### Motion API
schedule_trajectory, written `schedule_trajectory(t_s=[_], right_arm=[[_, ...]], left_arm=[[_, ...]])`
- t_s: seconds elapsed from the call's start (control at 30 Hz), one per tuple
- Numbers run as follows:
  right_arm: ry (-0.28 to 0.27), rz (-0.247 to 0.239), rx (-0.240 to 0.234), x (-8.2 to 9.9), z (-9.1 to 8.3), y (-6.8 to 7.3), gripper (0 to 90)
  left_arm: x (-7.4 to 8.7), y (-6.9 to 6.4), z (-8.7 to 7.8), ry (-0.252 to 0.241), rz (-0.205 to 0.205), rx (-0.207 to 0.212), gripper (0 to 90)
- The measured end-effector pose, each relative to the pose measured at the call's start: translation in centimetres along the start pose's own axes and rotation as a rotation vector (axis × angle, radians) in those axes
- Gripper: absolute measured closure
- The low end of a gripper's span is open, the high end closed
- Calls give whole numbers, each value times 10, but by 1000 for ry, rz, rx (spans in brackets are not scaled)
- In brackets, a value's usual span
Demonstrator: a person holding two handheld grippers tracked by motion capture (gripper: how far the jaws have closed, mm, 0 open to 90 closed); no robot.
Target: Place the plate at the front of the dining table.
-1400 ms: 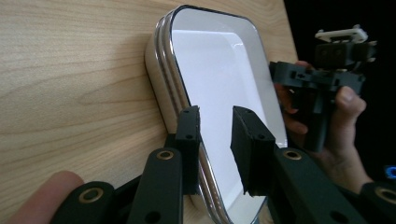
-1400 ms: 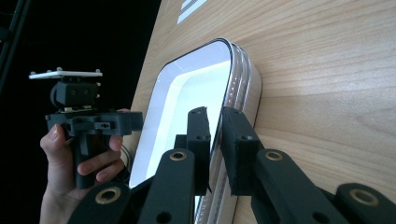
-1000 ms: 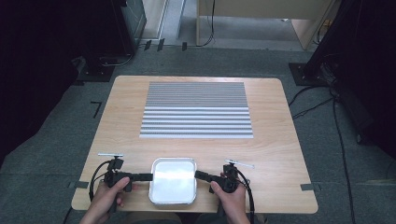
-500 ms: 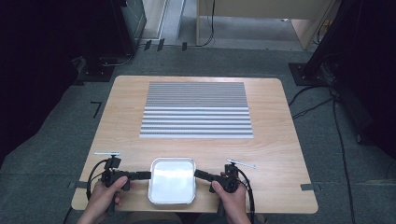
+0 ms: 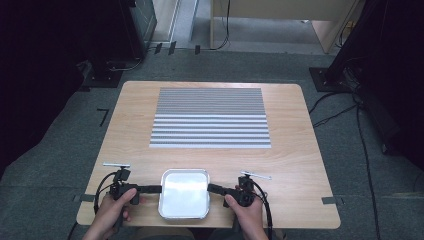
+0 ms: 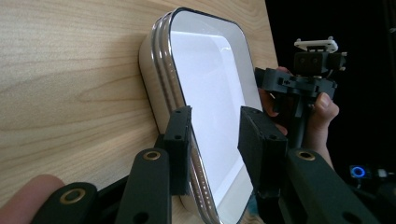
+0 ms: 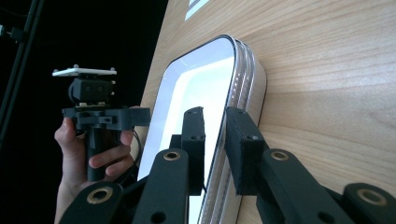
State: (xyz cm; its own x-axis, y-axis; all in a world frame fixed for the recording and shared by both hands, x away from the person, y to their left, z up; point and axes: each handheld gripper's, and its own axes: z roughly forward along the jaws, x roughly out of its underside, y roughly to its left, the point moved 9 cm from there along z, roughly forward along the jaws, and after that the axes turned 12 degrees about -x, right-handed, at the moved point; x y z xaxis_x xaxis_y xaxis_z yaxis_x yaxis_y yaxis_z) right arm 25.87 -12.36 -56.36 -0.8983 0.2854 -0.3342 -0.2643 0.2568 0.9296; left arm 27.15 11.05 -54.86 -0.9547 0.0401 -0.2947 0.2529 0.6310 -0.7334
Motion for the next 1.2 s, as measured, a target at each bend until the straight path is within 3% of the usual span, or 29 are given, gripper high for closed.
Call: schedule_trajectory(t_s=[0.5,0.77,1.03,1.2], right_arm=[[3,6,-10,0,0,0,778],[2,14,-15,0,0,0,778],[4,17,-21,-1,0,-1,775],[1,5,-17,-1,0,0,780]], left_arm=[[1,1,2,18,-15,39,645],[1,2,3,9,-23,52,649],[1,2,4,3,-18,38,652],[-1,-3,0,-17,-14,60,657]])
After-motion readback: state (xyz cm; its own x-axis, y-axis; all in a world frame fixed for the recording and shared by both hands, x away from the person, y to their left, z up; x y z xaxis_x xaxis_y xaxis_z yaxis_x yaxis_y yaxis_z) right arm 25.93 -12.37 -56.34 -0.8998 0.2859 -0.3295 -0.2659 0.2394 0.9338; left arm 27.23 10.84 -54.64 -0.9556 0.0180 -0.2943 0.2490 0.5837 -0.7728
